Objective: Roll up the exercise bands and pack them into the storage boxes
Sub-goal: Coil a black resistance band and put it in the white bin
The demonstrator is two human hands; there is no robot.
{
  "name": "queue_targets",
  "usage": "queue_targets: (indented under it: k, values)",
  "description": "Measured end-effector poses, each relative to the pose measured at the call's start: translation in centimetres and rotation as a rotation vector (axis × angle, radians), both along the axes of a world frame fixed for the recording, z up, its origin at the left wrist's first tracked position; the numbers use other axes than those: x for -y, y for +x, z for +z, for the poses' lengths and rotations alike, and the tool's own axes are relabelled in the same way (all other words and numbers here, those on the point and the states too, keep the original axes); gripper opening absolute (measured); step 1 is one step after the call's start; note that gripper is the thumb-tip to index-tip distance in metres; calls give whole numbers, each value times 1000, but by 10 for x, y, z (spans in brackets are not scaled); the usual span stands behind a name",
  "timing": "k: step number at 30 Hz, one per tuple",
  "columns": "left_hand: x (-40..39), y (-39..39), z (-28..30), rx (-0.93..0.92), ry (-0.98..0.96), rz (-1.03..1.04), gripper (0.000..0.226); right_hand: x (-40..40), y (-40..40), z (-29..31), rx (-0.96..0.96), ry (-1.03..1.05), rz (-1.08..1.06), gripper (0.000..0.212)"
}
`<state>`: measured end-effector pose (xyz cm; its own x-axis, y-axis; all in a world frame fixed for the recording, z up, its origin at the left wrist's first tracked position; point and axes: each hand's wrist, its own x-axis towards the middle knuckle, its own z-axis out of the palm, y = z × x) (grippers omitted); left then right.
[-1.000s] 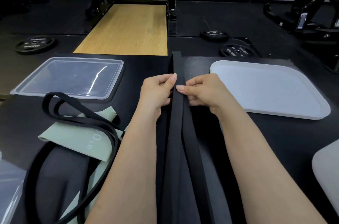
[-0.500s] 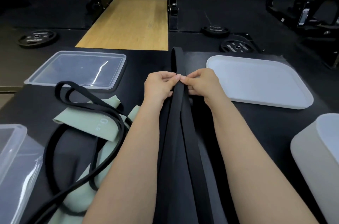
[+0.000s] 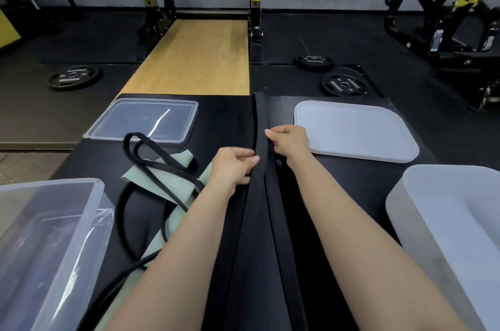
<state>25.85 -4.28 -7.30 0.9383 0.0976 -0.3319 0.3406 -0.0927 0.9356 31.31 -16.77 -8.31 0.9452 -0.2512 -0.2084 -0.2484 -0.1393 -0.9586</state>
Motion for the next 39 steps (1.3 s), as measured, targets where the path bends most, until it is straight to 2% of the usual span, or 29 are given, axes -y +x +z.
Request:
queue_targets:
  k: [2,6,11,14,18,21,25,30,34,39]
  values:
    - [-2,-13,-2,-9,0,-2,29,0,-11,2,-33,-2,56,17]
    - [-4,-26,8,-10,64,-58,34,4,-51,11,-54,-156,172,34]
    - [-5,-52,7,-21,174,-134,38,12,-101,13,-113,-227,199,29]
    - [-2,-60,7,-42,85,-89,37,9,-114,11,-124,-171,170,27]
    - [2,-59,9,-97,-56,-17,35,5,-115,9,-133,5,99,18]
    - [5,-57,3,-71,-28,-2,35,4,-114,8,-130,114,77,9]
    - [6,-55,-5,22,66,3,35,3,-110,3,-115,80,51,29]
    - [9,-52,-5,69,166,-13,37,-2,-105,-1,-100,102,-15,28]
    - [12,-41,-5,63,158,29,47,-5,-95,0,-86,108,-44,29]
    - [14,-21,1,80,134,-10,51,-4,-72,2,-64,-1,-18,41]
